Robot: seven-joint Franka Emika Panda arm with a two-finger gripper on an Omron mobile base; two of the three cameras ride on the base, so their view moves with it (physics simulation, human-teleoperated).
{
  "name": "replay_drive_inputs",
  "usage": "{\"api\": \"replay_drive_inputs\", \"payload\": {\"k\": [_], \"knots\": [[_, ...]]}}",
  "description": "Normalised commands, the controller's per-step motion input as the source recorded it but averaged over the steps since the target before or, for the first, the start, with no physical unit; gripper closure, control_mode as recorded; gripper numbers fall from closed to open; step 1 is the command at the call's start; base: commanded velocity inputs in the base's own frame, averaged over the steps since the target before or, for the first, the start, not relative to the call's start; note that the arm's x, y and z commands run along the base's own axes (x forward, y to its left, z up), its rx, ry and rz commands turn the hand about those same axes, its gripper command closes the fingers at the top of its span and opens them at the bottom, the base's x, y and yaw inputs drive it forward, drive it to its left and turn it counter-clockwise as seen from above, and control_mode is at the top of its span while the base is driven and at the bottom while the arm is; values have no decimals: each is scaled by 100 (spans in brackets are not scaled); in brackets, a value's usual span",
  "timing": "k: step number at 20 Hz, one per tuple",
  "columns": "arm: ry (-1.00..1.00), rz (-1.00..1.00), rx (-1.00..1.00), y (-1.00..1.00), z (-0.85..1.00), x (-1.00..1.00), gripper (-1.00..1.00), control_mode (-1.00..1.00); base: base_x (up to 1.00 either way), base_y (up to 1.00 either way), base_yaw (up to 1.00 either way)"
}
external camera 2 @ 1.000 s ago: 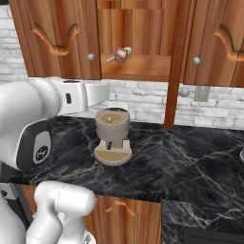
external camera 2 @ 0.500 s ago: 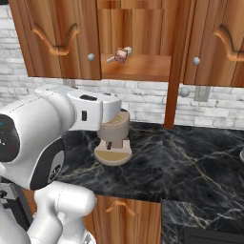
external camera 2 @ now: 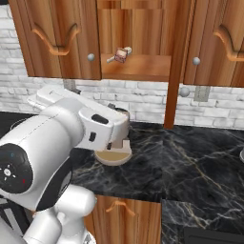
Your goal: Pick up the bar soap and dish brush from the sink, and place them back in the cabinet, and close the cabinet doors.
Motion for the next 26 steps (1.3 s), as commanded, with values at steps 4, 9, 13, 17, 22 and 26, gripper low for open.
{"api": "replay_drive_inputs", "payload": {"k": [4, 9, 13, 17, 22, 26], "knots": [[0, 0, 29, -15, 11, -15, -100, -100, 0, 0, 0], [0, 0, 31, -25, 11, -21, -100, -100, 0, 0, 0], [0, 1, 29, -28, 0, -21, -100, -100, 0, 0, 0], [0, 1, 28, -31, 0, -6, -100, -100, 0, 0, 0], [0, 0, 25, -36, 0, 0, -100, -100, 0, 0, 0], [0, 0, 30, -44, 0, 1, -100, -100, 0, 0, 0]]}}
